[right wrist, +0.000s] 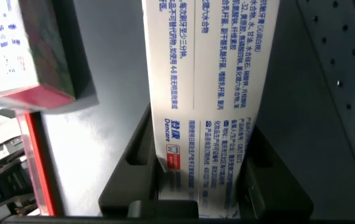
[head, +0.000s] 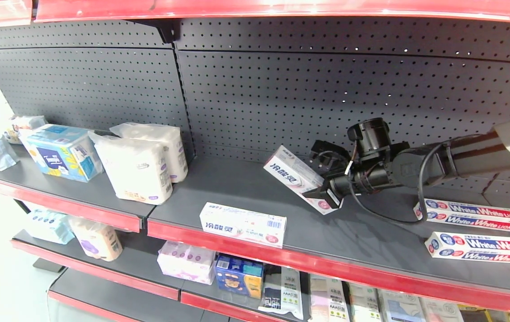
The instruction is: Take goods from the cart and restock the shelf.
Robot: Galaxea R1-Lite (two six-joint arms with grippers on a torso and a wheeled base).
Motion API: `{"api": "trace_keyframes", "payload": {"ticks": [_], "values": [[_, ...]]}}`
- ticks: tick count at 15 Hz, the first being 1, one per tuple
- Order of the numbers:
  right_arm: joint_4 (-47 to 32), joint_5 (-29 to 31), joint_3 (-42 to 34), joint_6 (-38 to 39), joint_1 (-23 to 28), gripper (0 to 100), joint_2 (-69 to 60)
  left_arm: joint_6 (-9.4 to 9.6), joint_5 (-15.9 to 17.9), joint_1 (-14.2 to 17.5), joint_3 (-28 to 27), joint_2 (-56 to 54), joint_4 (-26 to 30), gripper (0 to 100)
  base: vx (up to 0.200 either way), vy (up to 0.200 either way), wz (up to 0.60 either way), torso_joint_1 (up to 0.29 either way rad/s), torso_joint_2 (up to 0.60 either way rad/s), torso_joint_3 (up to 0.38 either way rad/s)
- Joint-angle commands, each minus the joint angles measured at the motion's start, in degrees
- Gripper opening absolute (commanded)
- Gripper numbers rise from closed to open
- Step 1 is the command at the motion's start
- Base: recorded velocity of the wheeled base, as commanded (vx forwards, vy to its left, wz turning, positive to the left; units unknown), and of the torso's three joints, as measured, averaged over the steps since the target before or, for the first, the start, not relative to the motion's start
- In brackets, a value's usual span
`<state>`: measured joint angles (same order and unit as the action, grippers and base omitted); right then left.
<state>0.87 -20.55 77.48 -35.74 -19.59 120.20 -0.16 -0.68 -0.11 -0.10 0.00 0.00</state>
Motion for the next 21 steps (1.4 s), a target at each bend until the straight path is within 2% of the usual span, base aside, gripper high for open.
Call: {"api": "trace_keyframes", "payload": {"ticks": [1,20,21], "values": [[0.19,-0.01,0.92,0.06,-0.45,0,1.0,-0.02,-0.02,0.02,0.01,0.0,0.0,100,0.0,0.0,0.0,0.0,0.0,0.0],[0.45,0.87,1.09,-0.47,-2.65,0,2.58,-0.02,-0.02,0.02,0.01,0.0,0.0,100,0.0,0.0,0.0,0.0,0.0,0.0],[0.45,0.87,1.0,-0.64,-2.73,100,2.58,-0.02,-0.02,0.02,0.01,0.0,0.0,100,0.0,0.0,0.0,0.0,0.0,0.0]]}}
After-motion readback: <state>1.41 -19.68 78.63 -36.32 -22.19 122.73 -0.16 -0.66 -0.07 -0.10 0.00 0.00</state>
